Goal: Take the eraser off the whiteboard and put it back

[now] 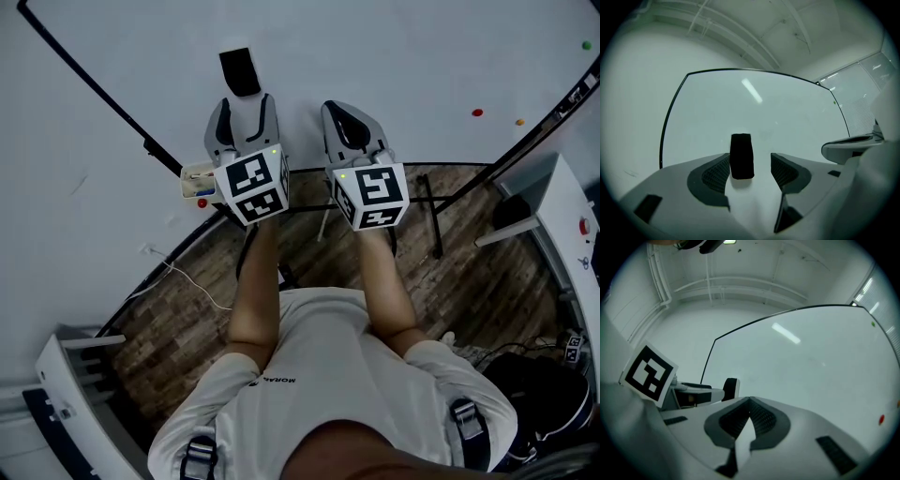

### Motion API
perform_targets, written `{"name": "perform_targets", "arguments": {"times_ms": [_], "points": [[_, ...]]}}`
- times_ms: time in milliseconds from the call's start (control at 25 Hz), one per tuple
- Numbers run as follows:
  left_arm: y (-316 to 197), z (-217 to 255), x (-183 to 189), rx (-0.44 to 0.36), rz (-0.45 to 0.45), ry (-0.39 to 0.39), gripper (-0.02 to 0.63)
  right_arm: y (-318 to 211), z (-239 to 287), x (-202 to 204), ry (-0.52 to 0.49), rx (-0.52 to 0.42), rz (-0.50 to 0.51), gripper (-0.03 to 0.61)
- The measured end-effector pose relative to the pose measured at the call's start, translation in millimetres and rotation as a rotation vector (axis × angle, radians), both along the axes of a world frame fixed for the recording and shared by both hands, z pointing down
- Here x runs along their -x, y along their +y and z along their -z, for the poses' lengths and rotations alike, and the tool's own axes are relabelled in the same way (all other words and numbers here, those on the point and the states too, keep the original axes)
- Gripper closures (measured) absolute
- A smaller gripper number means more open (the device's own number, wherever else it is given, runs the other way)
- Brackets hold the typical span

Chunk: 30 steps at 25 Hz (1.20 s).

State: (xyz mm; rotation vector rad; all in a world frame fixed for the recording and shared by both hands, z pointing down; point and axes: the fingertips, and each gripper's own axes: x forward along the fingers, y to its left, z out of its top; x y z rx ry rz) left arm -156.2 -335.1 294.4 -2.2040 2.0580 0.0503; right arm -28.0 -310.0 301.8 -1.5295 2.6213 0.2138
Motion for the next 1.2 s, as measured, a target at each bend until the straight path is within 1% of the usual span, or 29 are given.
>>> {"name": "perform_targets", "arguments": {"times_ms": [120, 240, 520, 720, 1000, 1200], "points": [[-11, 0, 5, 0.013, 0.013, -0.004, 0.327, -2, 1, -1, -0.002, -0.005, -0.002, 0.566], [-20, 2, 10, 0.016, 0.032, -0.007, 0.316, -3, 2, -4, -0.002, -0.009, -0.006, 0.566], [-39, 6, 14, 0.031, 0.049, -0.013, 0.311, -7, 4, -9, 0.001, -0.009, -0.017, 0.566], [-47, 7, 18, 0.036, 0.053, -0.002, 0.299, -10, 3, -9, 0.003, -0.011, -0.017, 0.566], [-56, 9, 19, 0.048, 0.057, 0.008, 0.299, -11, 5, -11, 0.000, -0.015, -0.021, 0.566], [-65, 6, 19, 0.072, 0.068, 0.013, 0.301, -13, 5, -14, -0.002, -0.015, -0.026, 0.566]]}}
